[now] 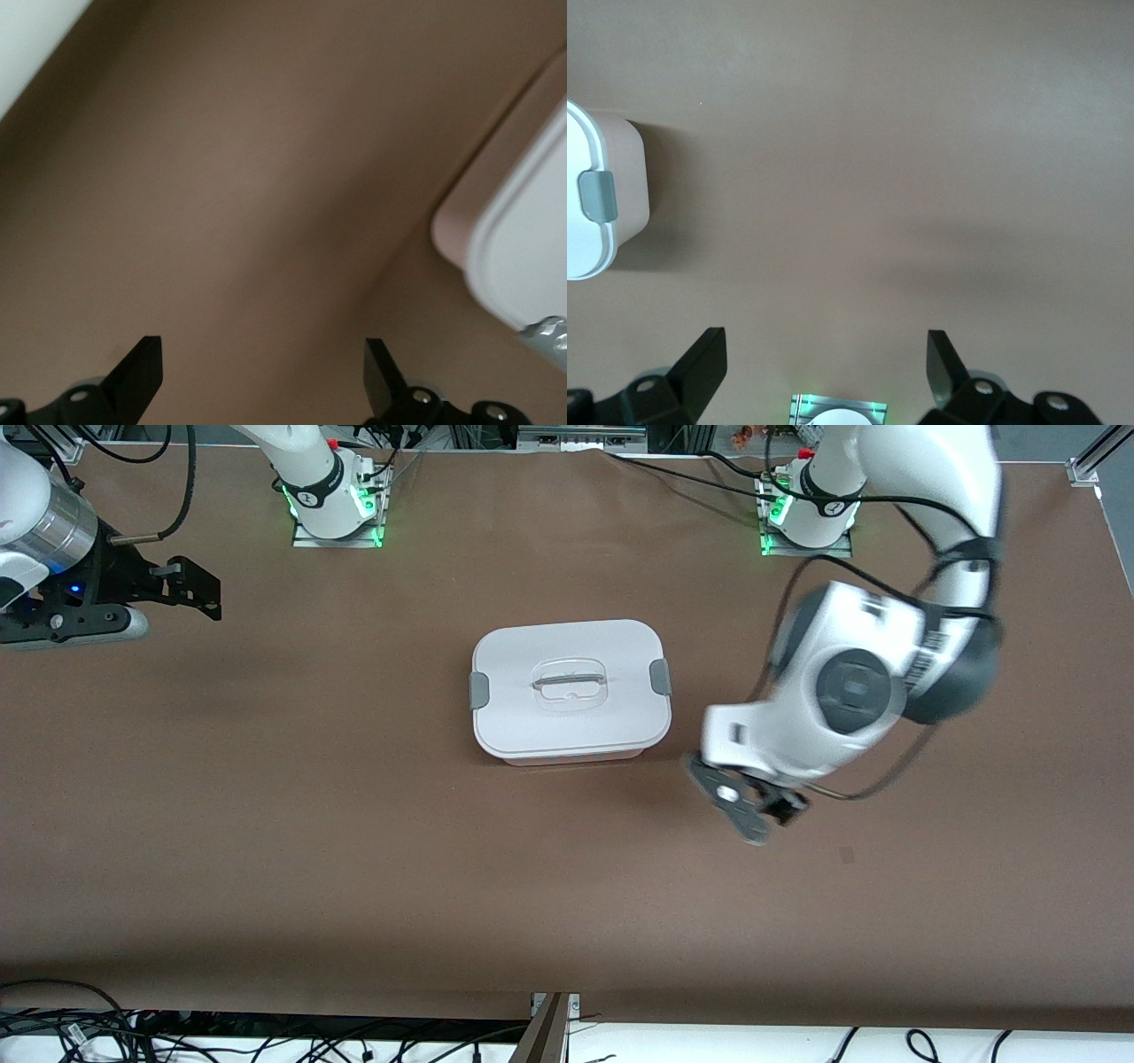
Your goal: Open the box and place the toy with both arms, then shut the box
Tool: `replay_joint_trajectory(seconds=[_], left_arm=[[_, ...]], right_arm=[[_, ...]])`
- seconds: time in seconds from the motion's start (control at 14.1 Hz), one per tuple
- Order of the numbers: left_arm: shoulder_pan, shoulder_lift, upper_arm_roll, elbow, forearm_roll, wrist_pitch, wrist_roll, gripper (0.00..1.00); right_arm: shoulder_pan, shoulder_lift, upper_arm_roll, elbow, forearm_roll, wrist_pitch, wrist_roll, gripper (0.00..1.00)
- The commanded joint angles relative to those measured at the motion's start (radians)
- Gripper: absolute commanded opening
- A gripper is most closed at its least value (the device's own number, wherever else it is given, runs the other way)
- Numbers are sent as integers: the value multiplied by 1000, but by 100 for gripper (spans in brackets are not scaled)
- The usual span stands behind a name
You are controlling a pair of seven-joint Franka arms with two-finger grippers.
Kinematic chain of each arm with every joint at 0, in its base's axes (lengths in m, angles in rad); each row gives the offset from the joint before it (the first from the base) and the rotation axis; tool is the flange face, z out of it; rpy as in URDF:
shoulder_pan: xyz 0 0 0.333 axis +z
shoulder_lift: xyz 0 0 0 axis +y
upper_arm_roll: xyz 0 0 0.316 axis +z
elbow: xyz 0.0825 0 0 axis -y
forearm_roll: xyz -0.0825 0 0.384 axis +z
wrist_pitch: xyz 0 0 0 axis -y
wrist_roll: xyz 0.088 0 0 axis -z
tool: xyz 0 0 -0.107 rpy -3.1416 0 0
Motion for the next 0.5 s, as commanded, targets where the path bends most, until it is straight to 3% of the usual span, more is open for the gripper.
replay_joint_trajectory(seconds=[0.0, 0.21, 0.42], left_arm=[[97, -23, -6, 26, -10, -26, -11, 100], [201, -101, -4, 0, -5, -28, -106, 100], [246, -273, 8, -177, 23, -26, -323, 100]], right_arm=[[-7, 0, -12, 12, 16, -29, 4, 100], [-8, 3, -20, 9, 16, -27, 2, 100], [-8, 4, -23, 9, 16, -21, 2, 100]])
